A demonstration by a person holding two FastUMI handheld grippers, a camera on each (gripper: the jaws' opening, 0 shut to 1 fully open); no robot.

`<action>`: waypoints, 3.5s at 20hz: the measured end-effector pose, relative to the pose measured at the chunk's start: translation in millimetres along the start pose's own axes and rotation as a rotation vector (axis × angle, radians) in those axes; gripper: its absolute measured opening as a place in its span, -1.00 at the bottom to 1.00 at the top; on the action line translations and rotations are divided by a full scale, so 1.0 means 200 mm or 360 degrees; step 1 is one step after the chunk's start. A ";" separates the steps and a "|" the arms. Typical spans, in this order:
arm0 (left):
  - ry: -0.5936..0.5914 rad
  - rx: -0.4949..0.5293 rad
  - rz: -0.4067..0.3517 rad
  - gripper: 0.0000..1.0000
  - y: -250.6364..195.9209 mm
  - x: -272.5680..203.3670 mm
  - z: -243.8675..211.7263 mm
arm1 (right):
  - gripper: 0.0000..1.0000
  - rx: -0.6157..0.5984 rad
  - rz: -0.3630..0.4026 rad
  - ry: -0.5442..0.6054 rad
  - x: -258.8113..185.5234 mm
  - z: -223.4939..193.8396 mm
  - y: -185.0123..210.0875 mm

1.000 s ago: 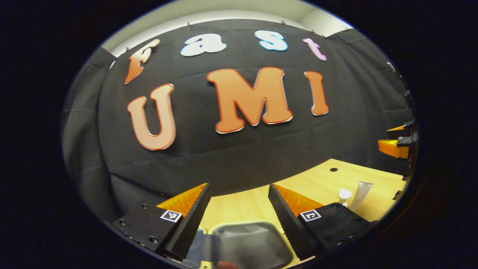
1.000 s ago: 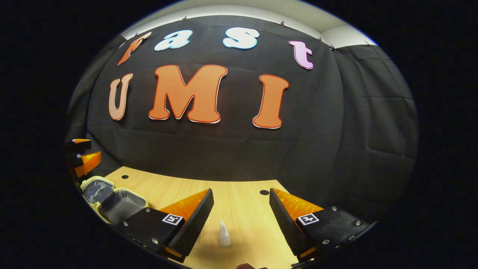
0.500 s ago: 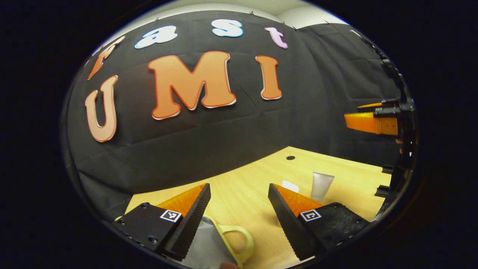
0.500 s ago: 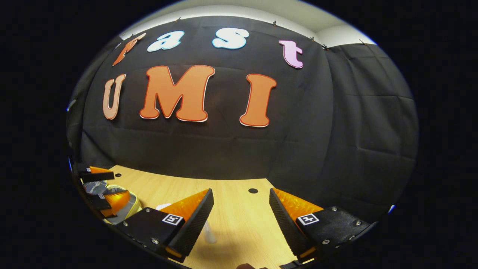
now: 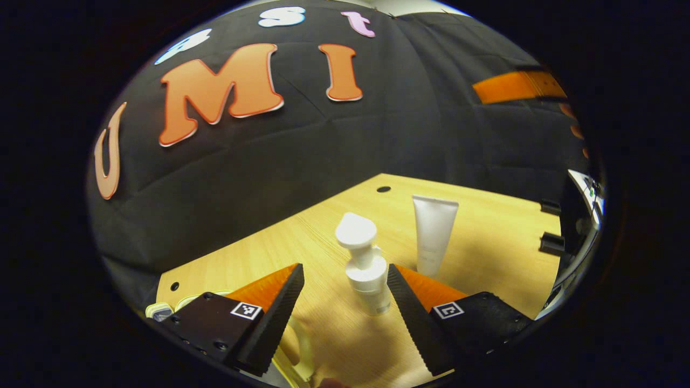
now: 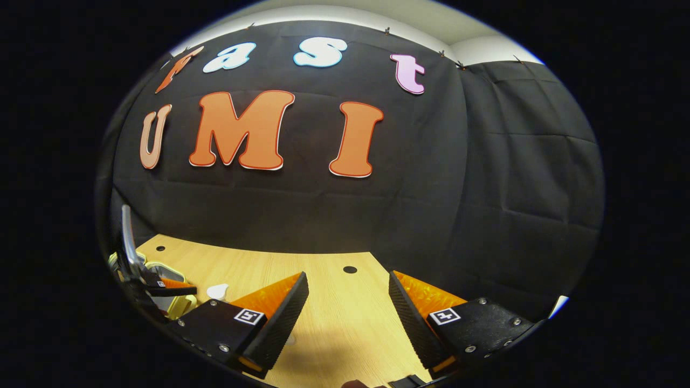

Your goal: First open the suitcase, pack the skin care products into it, and then close the suitcase.

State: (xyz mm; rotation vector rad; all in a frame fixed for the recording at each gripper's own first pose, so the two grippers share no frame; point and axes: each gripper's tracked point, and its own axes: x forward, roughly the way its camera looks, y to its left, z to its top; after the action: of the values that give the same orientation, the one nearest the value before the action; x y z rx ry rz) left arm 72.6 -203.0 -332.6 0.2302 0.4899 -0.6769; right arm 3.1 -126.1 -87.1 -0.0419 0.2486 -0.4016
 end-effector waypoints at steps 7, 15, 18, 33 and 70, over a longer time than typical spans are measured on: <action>0.0165 -0.0074 -0.0085 0.99 -0.11 0.21 -0.18 | 0.92 -0.0028 -0.0049 0.0041 -0.03 -0.04 -0.09; 0.0188 -0.0138 -0.0108 0.57 -0.13 0.32 -0.18 | 0.92 -0.0040 -0.0013 0.0102 -0.04 -0.11 -0.09; 0.0210 -0.0182 -0.0111 0.34 -0.12 0.33 -0.19 | 0.92 -0.0044 0.0037 0.0121 -0.02 -0.14 -0.04; 0.0068 -0.0298 0.0081 0.18 0.19 -0.10 0.14 | 0.92 -0.0079 0.0419 0.0306 0.09 -0.50 0.29; 0.0319 -0.0697 0.0540 0.18 1.03 -0.90 -0.19 | -0.05 -0.0005 0.0884 0.0676 0.19 -0.83 0.93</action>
State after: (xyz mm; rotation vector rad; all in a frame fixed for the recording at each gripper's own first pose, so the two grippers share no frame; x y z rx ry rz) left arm 70.5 64.8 -264.6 -0.0351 0.7575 -0.2047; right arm 66.9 30.7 -274.0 0.1100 0.6604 0.1496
